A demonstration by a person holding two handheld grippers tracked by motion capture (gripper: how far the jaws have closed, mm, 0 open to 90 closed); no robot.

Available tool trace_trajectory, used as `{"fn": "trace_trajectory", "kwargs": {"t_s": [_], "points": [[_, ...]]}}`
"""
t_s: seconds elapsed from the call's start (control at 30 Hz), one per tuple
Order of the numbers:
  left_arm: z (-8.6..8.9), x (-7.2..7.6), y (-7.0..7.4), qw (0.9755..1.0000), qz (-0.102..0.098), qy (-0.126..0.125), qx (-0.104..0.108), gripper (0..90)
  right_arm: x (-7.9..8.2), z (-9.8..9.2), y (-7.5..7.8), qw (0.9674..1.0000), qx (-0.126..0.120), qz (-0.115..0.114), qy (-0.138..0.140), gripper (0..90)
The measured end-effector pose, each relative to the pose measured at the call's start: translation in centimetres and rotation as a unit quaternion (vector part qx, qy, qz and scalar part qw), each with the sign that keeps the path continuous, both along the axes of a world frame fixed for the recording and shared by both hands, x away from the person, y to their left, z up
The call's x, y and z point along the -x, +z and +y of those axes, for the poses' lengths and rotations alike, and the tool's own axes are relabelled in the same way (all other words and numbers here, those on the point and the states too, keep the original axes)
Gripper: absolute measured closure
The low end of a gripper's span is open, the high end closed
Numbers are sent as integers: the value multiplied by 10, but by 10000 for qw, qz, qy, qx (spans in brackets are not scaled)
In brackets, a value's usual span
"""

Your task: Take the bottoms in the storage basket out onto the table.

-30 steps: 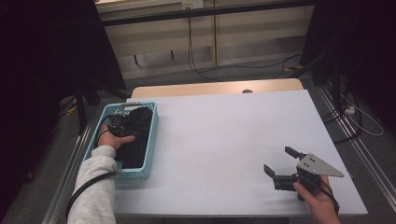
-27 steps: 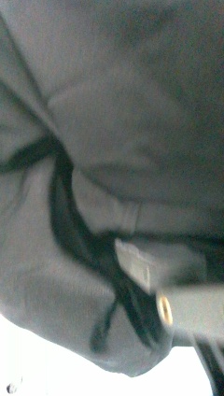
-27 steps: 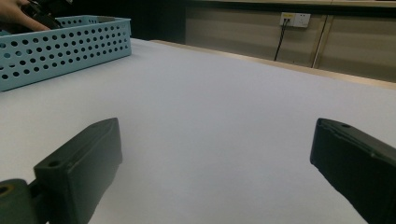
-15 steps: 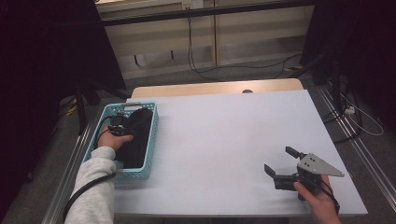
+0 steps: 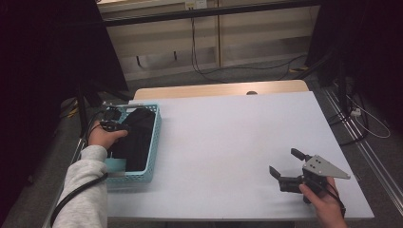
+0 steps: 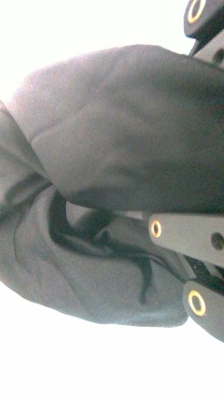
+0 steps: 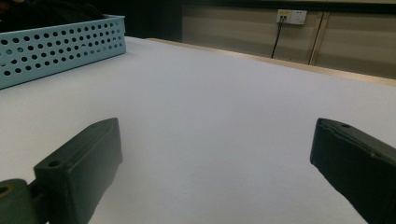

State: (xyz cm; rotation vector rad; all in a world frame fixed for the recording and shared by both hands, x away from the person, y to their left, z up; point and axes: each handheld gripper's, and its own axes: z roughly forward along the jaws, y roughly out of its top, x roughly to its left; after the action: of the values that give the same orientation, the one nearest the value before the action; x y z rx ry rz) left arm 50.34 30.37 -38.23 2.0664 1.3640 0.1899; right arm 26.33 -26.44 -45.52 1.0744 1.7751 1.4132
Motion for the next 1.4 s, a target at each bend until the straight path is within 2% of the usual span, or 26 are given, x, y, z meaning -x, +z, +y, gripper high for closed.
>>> {"fn": "trace_trajectory", "kwargs": {"t_s": [0.17, 0.37, 0.47, 0.67, 0.73, 0.83, 0.93, 1.0, 1.13, 1.17, 1.2, 1.23, 1.27, 1.4], "points": [[3, 3, 27, 9997, -228, -42, 74, 735, 1, 1, 1, 10000, 27, -24, 35, 12], [4, 8, 54, 9977, -599, 3, 306, 735, 1, 1, 0, 10000, 23, -25, 18, 13], [3, 9, 63, 9967, -740, -33, 332, 734, 1, 2, 1, 10000, 23, -27, 28, 13], [-6, 14, 79, 9930, -1061, -188, 482, 734, 1, 2, 0, 10000, 33, -20, 27, 13], [-12, 16, 84, 9913, -1160, -298, 549, 734, 1, 2, 0, 10000, 33, -22, 25, 13], [-23, 19, 95, 9874, -1339, -448, 710, 734, 1, 2, 0, 10000, 44, -19, 29, 13], [-35, 22, 103, 9843, -1468, -628, 757, 734, 1, 2, 0, 10000, 47, -19, 37, 12], [-47, 25, 108, 9807, -1585, -769, 846, 734, 0, 3, 0, 10000, 26, -14, 38, 13], [-68, 29, 111, 9762, -1638, -1015, 996, 733, 0, 3, -1, 10000, 28, 4, 41, 12], [-75, 30, 112, 9741, -1674, -1124, 1019, 733, 0, 3, 0, 10000, 35, 3, 36, 12], [-80, 31, 112, 9738, -1654, -1149, 1060, 733, 0, 3, 0, 10000, 29, 4, 45, 13], [-87, 33, 112, 9720, -1674, -1252, 1070, 733, 0, 3, 0, 10000, 38, -3, 39, 13], [-92, 34, 113, 9715, -1672, -1296, 1068, 733, 0, 3, 0, 10000, 54, -24, 39, 13], [-115, 40, 115, 9667, -1706, -1519, 1155, 733, 1, 2, 1, 10000, 28, -33, 12, 13]]}}
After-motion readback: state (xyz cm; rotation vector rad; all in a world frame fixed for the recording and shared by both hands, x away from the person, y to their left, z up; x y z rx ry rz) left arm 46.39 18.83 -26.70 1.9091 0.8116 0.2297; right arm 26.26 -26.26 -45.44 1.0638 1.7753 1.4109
